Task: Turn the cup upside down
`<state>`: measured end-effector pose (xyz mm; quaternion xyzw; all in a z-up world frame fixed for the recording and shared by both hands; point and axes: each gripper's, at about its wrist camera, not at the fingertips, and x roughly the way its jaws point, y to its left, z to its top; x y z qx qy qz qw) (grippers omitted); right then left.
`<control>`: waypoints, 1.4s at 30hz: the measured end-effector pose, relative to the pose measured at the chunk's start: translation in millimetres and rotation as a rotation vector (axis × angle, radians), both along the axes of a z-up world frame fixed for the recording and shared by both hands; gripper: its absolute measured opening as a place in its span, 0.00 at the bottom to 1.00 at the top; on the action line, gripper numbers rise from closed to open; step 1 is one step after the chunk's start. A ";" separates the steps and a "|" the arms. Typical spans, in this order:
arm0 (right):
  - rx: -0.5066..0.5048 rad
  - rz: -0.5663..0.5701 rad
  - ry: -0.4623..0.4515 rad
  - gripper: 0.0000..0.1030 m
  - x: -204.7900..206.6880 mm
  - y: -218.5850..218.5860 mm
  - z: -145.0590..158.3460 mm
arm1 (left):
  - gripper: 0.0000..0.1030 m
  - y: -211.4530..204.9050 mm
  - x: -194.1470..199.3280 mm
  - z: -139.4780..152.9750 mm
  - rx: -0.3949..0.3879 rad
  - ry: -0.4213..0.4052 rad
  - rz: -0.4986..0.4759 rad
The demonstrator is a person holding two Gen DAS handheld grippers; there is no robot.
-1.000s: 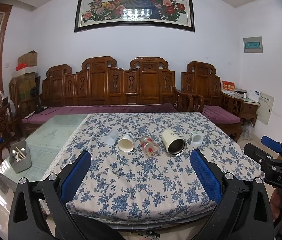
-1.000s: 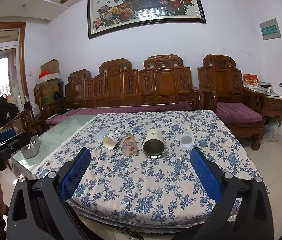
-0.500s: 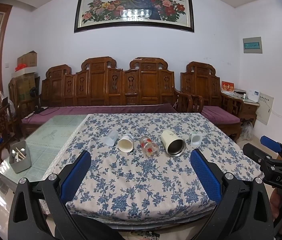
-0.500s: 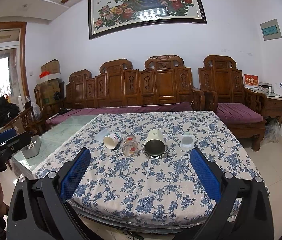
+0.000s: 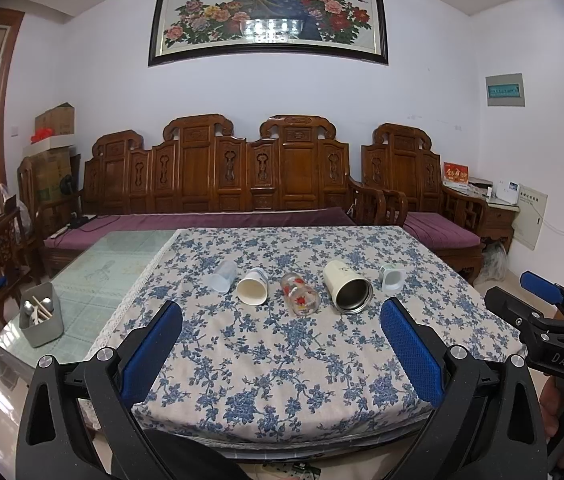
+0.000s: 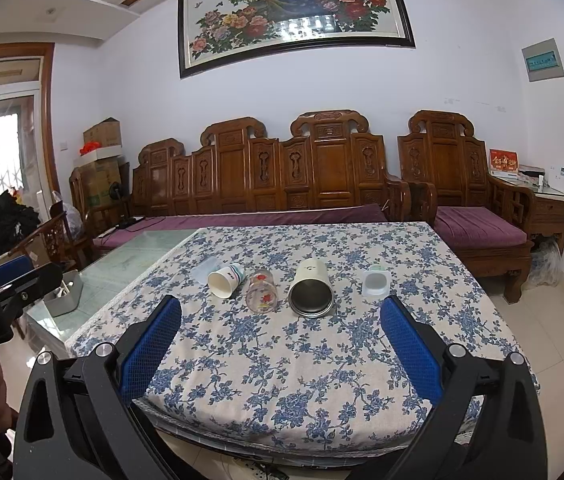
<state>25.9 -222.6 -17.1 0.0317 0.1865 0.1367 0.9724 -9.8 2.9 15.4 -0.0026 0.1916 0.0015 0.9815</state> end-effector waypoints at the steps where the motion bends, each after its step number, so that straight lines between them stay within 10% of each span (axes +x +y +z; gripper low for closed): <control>1: 0.000 -0.001 0.000 0.97 -0.1 0.1 0.1 | 0.93 0.0 -0.6 1.6 0.001 0.000 -0.001; 27: -0.005 0.002 0.021 0.97 3.6 7.7 -6.5 | 0.93 -2.0 6.9 -6.5 0.008 0.016 -0.012; 42: -0.044 0.019 0.142 0.91 102.9 4.3 -56.6 | 0.93 1.6 106.6 -57.4 0.035 0.192 -0.066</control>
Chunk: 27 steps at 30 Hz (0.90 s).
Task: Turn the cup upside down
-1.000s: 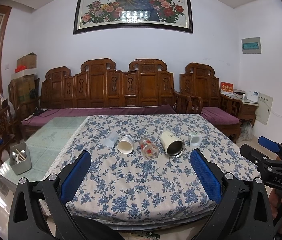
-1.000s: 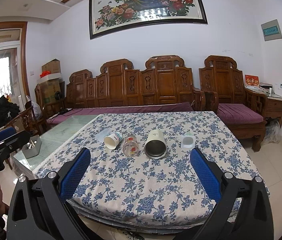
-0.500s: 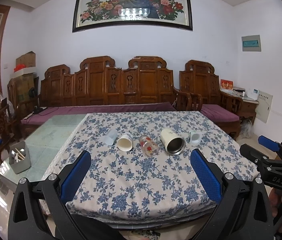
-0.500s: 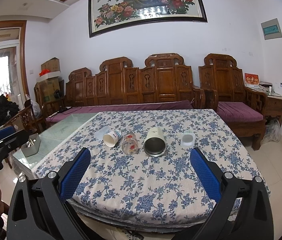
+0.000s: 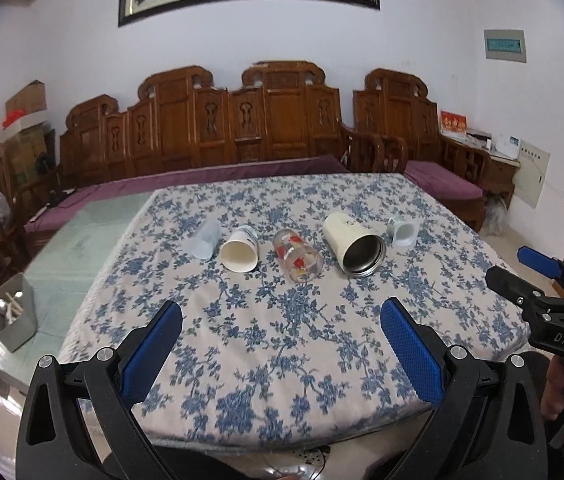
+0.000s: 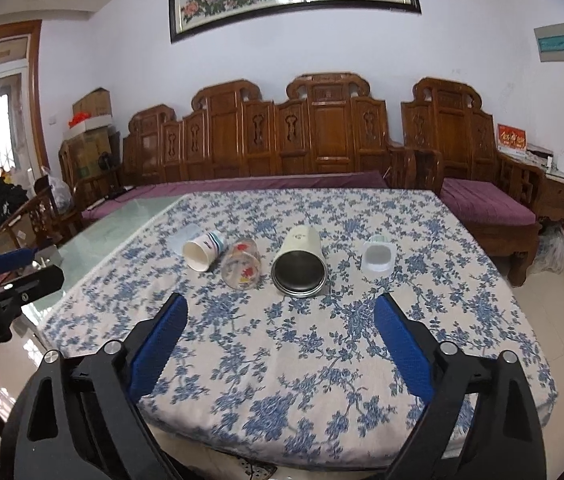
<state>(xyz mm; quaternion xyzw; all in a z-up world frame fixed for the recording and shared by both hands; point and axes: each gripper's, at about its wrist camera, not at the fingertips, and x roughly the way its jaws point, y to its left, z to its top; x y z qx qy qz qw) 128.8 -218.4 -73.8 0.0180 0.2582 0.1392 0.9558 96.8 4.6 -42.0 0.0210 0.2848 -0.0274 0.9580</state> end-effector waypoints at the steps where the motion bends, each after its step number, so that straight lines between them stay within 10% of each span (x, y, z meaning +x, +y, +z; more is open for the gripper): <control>1: -0.002 -0.001 0.011 0.91 8.9 0.5 -4.0 | 0.93 1.3 13.0 -3.6 -0.003 0.017 -0.006; 27: -0.013 0.067 0.220 0.84 141.4 14.3 -70.7 | 0.79 5.6 236.7 -74.7 -0.044 0.298 -0.053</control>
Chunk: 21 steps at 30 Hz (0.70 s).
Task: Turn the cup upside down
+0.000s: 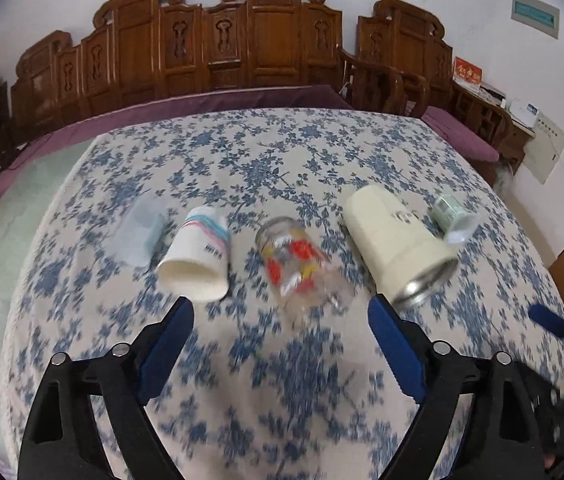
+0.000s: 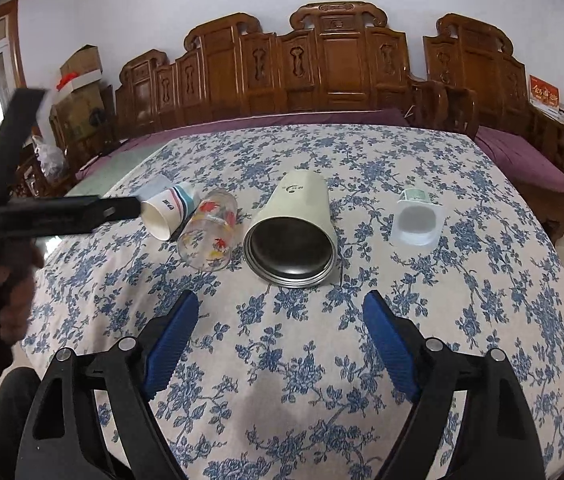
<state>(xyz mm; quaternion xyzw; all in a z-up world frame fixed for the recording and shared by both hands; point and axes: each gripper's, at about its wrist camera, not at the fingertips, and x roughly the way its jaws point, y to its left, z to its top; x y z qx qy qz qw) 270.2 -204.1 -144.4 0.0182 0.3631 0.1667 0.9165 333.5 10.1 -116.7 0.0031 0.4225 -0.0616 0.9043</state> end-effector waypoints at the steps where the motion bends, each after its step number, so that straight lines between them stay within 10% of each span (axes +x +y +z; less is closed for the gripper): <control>1: -0.002 0.000 -0.001 0.84 2.0 0.7 -0.4 | 0.78 -1.7 12.3 -4.6 -0.005 0.017 0.000; 21: 0.016 -0.004 0.025 0.84 1.9 -9.3 -4.5 | 0.59 -27.7 119.5 -83.1 -0.026 0.369 0.102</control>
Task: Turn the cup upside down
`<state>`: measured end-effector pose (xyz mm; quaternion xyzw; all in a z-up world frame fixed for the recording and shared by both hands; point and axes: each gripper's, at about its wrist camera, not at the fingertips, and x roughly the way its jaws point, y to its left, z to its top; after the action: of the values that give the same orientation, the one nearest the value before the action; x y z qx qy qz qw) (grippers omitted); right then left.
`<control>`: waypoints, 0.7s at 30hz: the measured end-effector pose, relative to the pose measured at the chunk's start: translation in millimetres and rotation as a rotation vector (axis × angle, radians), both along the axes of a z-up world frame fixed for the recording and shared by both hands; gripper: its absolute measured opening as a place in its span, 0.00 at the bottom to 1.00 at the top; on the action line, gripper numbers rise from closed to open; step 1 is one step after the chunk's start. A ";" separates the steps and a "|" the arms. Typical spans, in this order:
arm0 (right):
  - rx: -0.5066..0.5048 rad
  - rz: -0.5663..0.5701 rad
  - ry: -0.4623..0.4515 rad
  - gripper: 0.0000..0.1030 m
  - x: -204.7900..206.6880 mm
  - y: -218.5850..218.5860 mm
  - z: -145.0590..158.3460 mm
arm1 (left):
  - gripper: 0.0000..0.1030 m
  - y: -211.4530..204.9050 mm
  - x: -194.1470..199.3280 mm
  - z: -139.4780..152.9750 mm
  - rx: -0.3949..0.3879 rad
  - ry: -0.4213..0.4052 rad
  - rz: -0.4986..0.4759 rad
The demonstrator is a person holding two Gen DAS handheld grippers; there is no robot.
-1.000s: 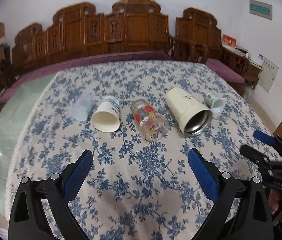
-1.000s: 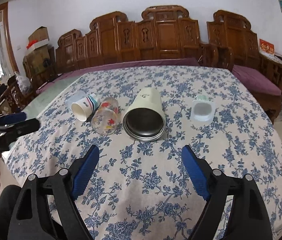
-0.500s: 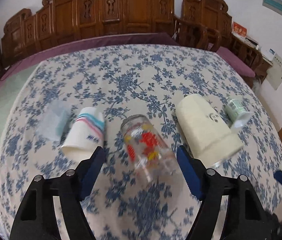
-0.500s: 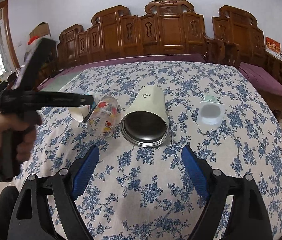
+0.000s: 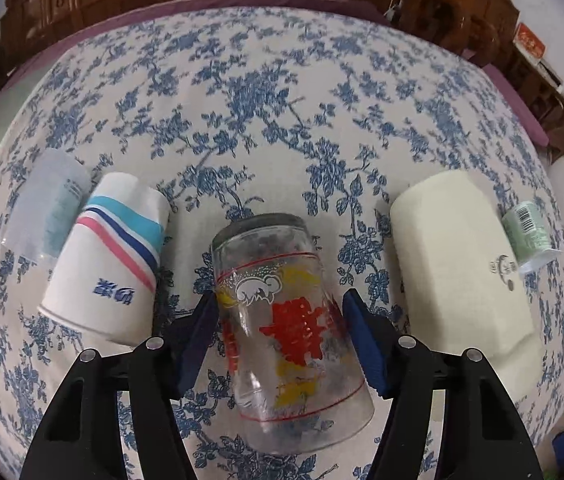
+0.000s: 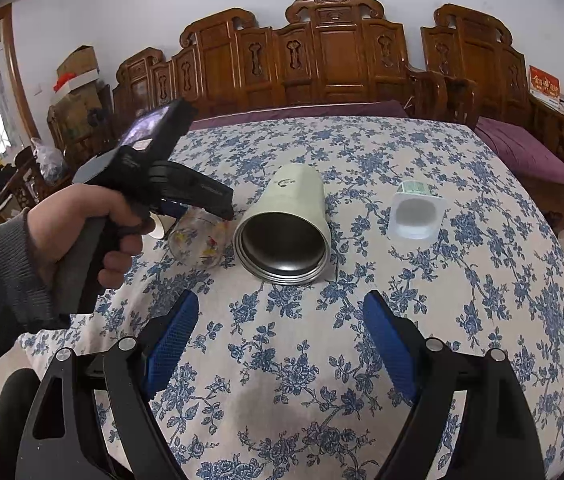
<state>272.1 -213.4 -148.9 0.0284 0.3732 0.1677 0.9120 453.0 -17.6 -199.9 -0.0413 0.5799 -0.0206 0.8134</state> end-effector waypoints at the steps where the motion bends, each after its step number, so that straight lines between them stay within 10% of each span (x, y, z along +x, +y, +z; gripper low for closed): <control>1: -0.001 0.001 0.001 0.84 -0.7 0.1 -0.5 | 0.59 -0.9 1.4 -2.1 -0.001 0.015 -0.009; 21: -0.015 -0.074 -0.034 0.84 -22.7 -23.3 2.9 | 0.55 2.8 -110.1 46.4 -0.036 -0.099 -0.160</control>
<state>249.4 -236.7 -146.0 0.0327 0.3575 0.1315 0.9240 342.9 -14.7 -153.5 -0.0084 0.5400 -0.0980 0.8359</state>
